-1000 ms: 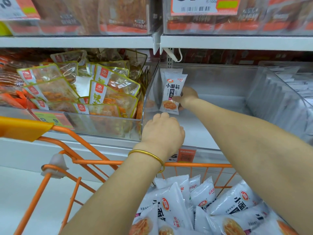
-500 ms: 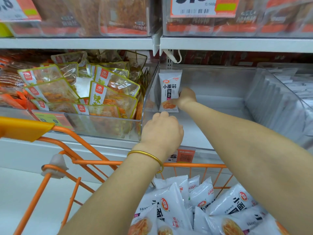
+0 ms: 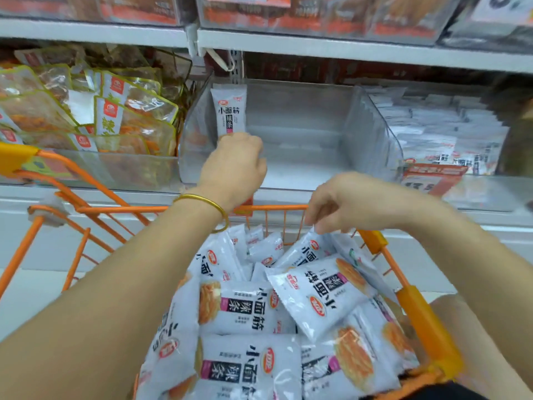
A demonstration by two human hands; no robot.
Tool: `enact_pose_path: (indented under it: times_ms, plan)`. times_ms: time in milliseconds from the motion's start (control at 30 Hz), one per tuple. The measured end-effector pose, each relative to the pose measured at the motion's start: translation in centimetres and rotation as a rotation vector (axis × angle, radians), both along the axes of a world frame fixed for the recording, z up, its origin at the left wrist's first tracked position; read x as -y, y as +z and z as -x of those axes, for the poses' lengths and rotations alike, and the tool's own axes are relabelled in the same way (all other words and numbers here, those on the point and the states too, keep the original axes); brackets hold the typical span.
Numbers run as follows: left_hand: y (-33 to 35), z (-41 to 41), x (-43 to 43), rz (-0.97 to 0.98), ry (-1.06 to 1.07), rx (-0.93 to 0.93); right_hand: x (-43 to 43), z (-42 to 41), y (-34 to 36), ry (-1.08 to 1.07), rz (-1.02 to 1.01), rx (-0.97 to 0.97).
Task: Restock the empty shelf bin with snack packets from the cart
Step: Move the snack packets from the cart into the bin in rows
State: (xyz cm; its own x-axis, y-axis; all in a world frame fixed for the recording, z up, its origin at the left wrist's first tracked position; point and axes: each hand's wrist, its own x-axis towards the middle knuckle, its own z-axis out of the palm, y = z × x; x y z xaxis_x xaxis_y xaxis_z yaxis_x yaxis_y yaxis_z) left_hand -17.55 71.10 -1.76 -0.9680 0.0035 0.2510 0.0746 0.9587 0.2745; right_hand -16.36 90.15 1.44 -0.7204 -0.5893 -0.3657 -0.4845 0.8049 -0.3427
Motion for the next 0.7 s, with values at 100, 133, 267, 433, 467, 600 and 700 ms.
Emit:
enact_pose_path:
  times_ms: [100,133,267,433,467,600,700]
  plan:
    - [0.2,-1.3,-1.2,-0.030,-0.048,-0.038,-1.0,-0.8,-1.4,0.020,-0.278,-0.239]
    - [0.2,-1.7,-1.5,-0.047,-0.071,-0.053,-1.2,-1.1,-1.5,-0.009,-0.333,-0.297]
    - [-0.3,-2.8,-2.1,-0.075,-0.108,-0.092,-1.2,-2.1,-3.0,-0.027,-0.393,-0.323]
    - [-0.7,-3.5,-2.1,-0.153,-0.151,-0.056,-2.5,-1.7,-0.9,-0.078,-0.233,-0.279]
    - [-0.7,-3.6,-2.1,-0.186,-0.155,-0.053,-3.0,-1.3,0.1,-0.089,-0.172,-0.248]
    - [0.3,-4.1,-2.4,-0.331,-0.255,0.029,-4.3,-0.3,2.5,-0.214,0.331,-0.005]
    - [0.5,-4.4,-2.6,-0.314,-0.391,0.207,-3.5,1.2,2.1,-0.503,0.828,0.374]
